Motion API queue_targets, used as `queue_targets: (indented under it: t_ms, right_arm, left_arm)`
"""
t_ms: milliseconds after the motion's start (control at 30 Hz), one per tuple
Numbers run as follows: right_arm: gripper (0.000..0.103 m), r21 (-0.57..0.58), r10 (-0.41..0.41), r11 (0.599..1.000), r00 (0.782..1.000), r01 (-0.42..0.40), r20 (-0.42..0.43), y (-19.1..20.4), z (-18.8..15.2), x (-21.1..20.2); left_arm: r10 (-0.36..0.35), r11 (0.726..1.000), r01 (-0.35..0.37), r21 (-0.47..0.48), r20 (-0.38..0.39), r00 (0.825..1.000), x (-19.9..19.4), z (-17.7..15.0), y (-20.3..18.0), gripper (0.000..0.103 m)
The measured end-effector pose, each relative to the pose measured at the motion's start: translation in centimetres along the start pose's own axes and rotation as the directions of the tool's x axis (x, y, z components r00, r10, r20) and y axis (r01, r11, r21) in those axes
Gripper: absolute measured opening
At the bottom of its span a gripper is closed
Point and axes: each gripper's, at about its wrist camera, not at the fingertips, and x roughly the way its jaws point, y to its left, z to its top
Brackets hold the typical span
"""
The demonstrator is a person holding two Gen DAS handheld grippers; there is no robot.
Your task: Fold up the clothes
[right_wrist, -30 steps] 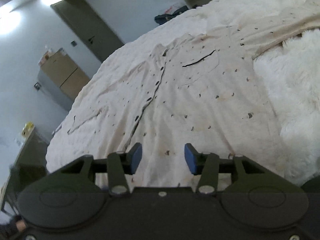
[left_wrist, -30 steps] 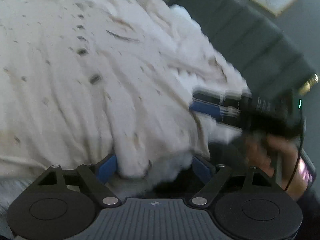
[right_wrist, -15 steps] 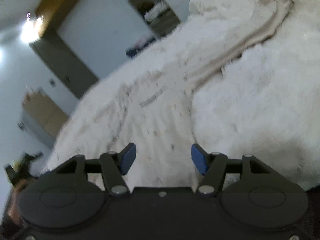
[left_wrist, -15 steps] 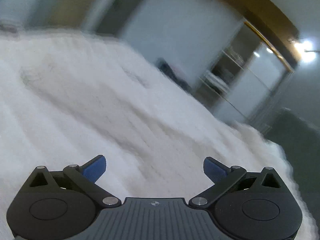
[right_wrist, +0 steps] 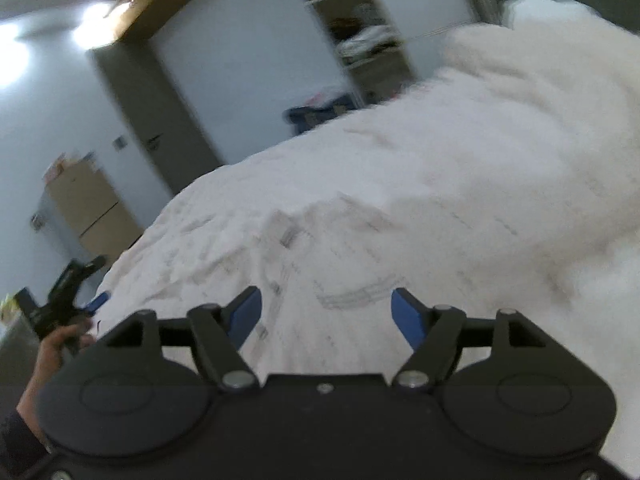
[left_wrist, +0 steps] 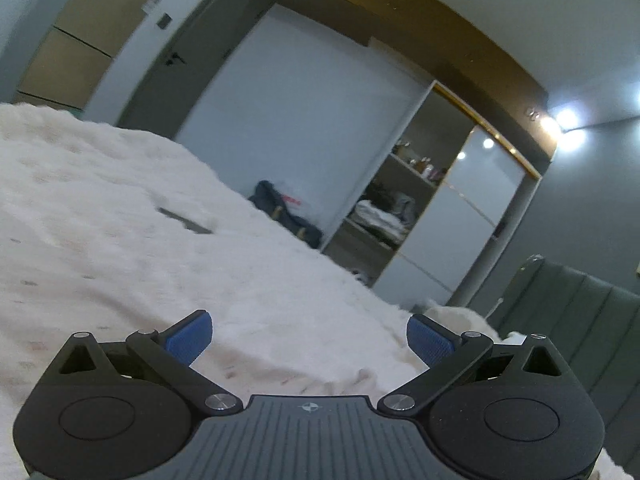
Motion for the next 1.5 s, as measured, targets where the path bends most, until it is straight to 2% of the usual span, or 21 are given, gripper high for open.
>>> queue_targets:
  t_ms: [100, 200, 300, 433, 467, 500, 600, 633, 667, 700, 800, 900, 967, 1000, 1067, 1133, 1200, 1300, 1333, 1400, 1500]
  right_arm:
    - [0.072, -0.11, 0.058, 0.992, 0.997, -0.064, -0.059, 2.9, 6.3, 9.0]
    - [0.072, -0.194, 0.073, 0.976, 0.987, -0.101, -0.146, 5.3, 10.9, 19.0]
    - [0.072, -0.229, 0.041, 0.968, 0.966, -0.101, -0.256, 6.1, 14.2, 29.3]
    - [0.07, -0.299, -0.075, 0.953, 0.916, -0.051, -0.393, 7.2, 15.3, 40.2]
    - [0.07, -0.3, -0.079, 0.953, 0.912, -0.05, -0.402, 7.2, 15.1, 40.5]
    - [0.069, -0.279, -0.097, 0.959, 0.867, -0.05, -0.489, 7.0, 14.7, 43.3]
    - [0.048, -0.258, -0.139, 0.966, 0.786, -0.027, -0.602, 6.6, 13.2, 45.9]
    - [0.01, -0.246, -0.145, 0.969, 0.75, -0.024, -0.645, 6.4, 12.6, 46.6]
    - [0.003, -0.229, -0.144, 0.973, 0.724, -0.019, -0.675, 6.3, 12.3, 46.9]
    - [0.003, -0.23, -0.144, 0.973, 0.726, -0.019, -0.672, 6.4, 12.4, 46.8]
    - [0.002, -0.209, -0.119, 0.978, 0.79, -0.011, -0.602, 7.0, 13.9, 45.9]
    - [0.004, -0.236, -0.135, 0.972, 0.818, -0.001, -0.559, 7.2, 13.7, 46.0]
    - [0.021, -0.302, -0.198, 0.953, 0.808, 0.026, -0.555, 7.4, 12.2, 46.5]
    - [0.023, -0.374, -0.261, 0.927, 0.778, 0.037, -0.571, 7.7, 11.1, 46.8]
    - [0.03, -0.409, -0.281, 0.911, 0.796, 0.046, -0.536, 8.0, 11.5, 46.1]
    - [0.05, -0.36, -0.236, 0.93, 0.873, 0.076, -0.426, 7.3, 13.8, 43.1]
    - [0.054, -0.334, -0.235, 0.937, 0.885, 0.097, -0.401, 6.3, 15.2, 41.4]
    - [0.054, -0.385, -0.36, 0.903, 0.827, 0.191, -0.433, 4.1, 15.0, 40.3]
    - [0.054, -0.41, -0.407, 0.886, 0.786, 0.217, -0.465, 3.0, 14.4, 40.2]
    - [0.054, -0.416, -0.446, 0.876, 0.743, 0.245, -0.5, 1.7, 13.2, 39.8]
    - [0.054, -0.373, -0.441, 0.888, 0.724, 0.268, -0.53, 0.4, 12.0, 39.7]
  left_arm:
    - [-0.036, 0.999, 0.035, -0.035, -0.016, 0.999, 1.7, -0.9, 1.0, 0.103]
    - [-0.064, 0.985, 0.063, -0.161, -0.004, 0.998, 3.5, -0.8, 2.3, 0.103]
    - [-0.094, 0.989, 0.088, -0.122, -0.043, 0.995, 4.8, -0.9, 2.4, 0.103]
    - [-0.085, 0.991, 0.076, -0.11, -0.081, 0.993, 5.6, -1.1, 3.1, 0.103]
    - [-0.099, 0.987, 0.085, -0.134, -0.101, 0.99, 5.7, -1.1, 3.4, 0.103]
    - [-0.114, 0.982, 0.092, -0.165, -0.125, 0.986, 5.9, -1.1, 3.8, 0.103]
    - [-0.146, 0.974, 0.118, -0.196, -0.138, 0.98, 5.9, -0.9, 4.2, 0.103]
    - [-0.153, 0.972, 0.124, -0.201, -0.137, 0.979, 5.8, -0.8, 4.3, 0.103]
    - [-0.149, 0.971, 0.119, -0.205, -0.136, 0.979, 5.8, -0.8, 4.4, 0.103]
    - [-0.148, 0.97, 0.117, -0.213, -0.136, 0.98, 6.0, -0.7, 4.6, 0.103]
    - [-0.162, 0.963, 0.126, -0.24, -0.14, 0.977, 6.1, -0.6, 5.1, 0.103]
    - [-0.166, 0.962, 0.127, -0.243, -0.149, 0.975, 5.8, -0.8, 5.0, 0.103]
    - [-0.168, 0.961, 0.124, -0.247, -0.165, 0.972, 5.8, -0.9, 5.0, 0.103]
    - [-0.169, 0.961, 0.122, -0.25, -0.174, 0.97, 5.9, -1.0, 5.0, 0.103]
    - [-0.168, 0.96, 0.118, -0.254, -0.183, 0.969, 6.0, -1.1, 5.0, 0.103]
    - [-0.168, 0.959, 0.118, -0.257, -0.182, 0.969, 5.9, -1.1, 5.0, 0.103]
    - [-0.171, 0.958, 0.121, -0.26, -0.177, 0.969, 5.9, -1.1, 4.9, 0.103]
    - [-0.172, 0.959, 0.121, -0.255, -0.188, 0.967, 6.0, -1.3, 4.8, 0.103]
    - [-0.171, 0.96, 0.118, -0.252, -0.198, 0.965, 6.2, -1.5, 4.7, 0.103]
    - [-0.173, 0.962, 0.12, -0.244, -0.211, 0.962, 6.3, -1.7, 4.6, 0.103]
    - [-0.179, 0.962, 0.125, -0.241, -0.218, 0.959, 6.4, -1.8, 4.5, 0.103]
